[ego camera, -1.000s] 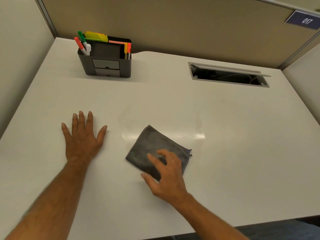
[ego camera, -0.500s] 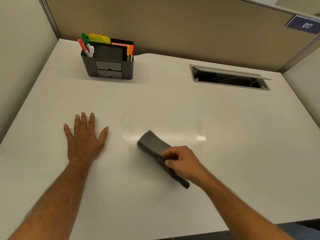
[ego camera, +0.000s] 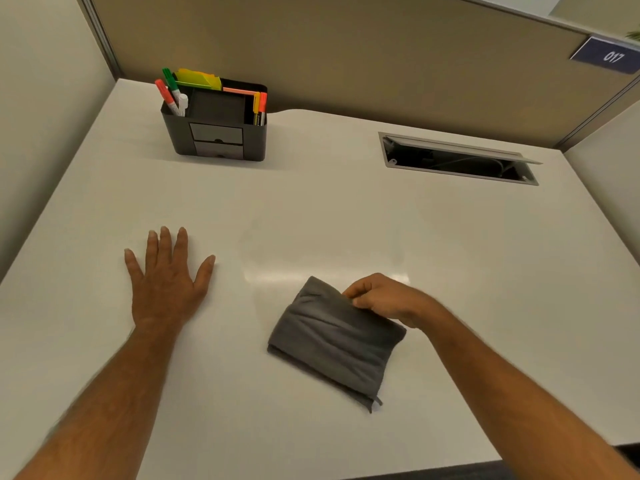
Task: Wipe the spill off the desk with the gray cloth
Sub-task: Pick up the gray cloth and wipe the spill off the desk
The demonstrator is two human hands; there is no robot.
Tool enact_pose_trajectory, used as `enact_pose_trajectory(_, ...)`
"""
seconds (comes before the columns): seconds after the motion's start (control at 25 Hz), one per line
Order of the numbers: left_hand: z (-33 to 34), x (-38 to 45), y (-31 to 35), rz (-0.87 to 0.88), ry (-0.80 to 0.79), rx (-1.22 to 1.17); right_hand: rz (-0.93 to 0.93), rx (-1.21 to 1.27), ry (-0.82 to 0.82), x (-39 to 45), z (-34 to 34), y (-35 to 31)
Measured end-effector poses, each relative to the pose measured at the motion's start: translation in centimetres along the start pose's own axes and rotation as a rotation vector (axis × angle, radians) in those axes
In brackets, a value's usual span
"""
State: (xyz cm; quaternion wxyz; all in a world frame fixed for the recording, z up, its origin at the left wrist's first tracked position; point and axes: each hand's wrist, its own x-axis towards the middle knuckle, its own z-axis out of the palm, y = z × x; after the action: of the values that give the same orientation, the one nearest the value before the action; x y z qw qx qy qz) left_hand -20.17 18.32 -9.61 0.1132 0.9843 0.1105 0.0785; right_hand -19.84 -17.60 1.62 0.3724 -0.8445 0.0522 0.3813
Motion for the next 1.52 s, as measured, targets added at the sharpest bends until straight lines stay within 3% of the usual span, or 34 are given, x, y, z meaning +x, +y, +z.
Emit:
enact_pose_trajectory(0.16, 0.0, 0.2, 0.0, -0.01, -0.012, 0.001, -0.106, -0.313, 0.193, 0.6, 1.4, 0.4)
enact_pose_trajectory(0.32, 0.1, 0.2, 0.0, -0.017, -0.019, -0.002, -0.571, -0.689, 0.569, -1.6, 4.7, 1.2)
enact_pose_trajectory(0.44, 0.1, 0.2, -0.1, -0.027, -0.021, 0.003, -0.788, -0.774, 0.613, -4.2, 8.8, 3.9)
enact_pose_trajectory(0.56, 0.1, 0.2, 0.0, -0.032, -0.024, 0.006, -0.676, -0.75, 0.562, -4.9, 11.7, 5.7)
enact_pose_trajectory(0.72, 0.1, 0.2, -0.1, -0.029, -0.018, 0.014, -0.433, -0.587, 0.748, -2.7, 13.2, 4.2)
enact_pose_trajectory(0.8, 0.1, 0.1, 0.0, -0.023, -0.015, 0.016, -0.345, -0.688, 0.684, -1.7, 14.0, 4.3)
enact_pose_trajectory(0.92, 0.1, 0.2, 0.0, -0.024, -0.025, 0.026, -0.363, -0.862, 0.562, -1.1, 14.7, 5.4)
enact_pose_trajectory(1.12, 0.0, 0.1, 0.0, -0.039, -0.027, 0.032, -0.466, -0.921, 0.444, -0.4, 14.5, 5.1)
enact_pose_trajectory(1.52, -1.0, 1.0, 0.2, -0.195, -0.012, -0.162, -0.531, -0.895, 0.418, 3.6, 18.2, -2.4)
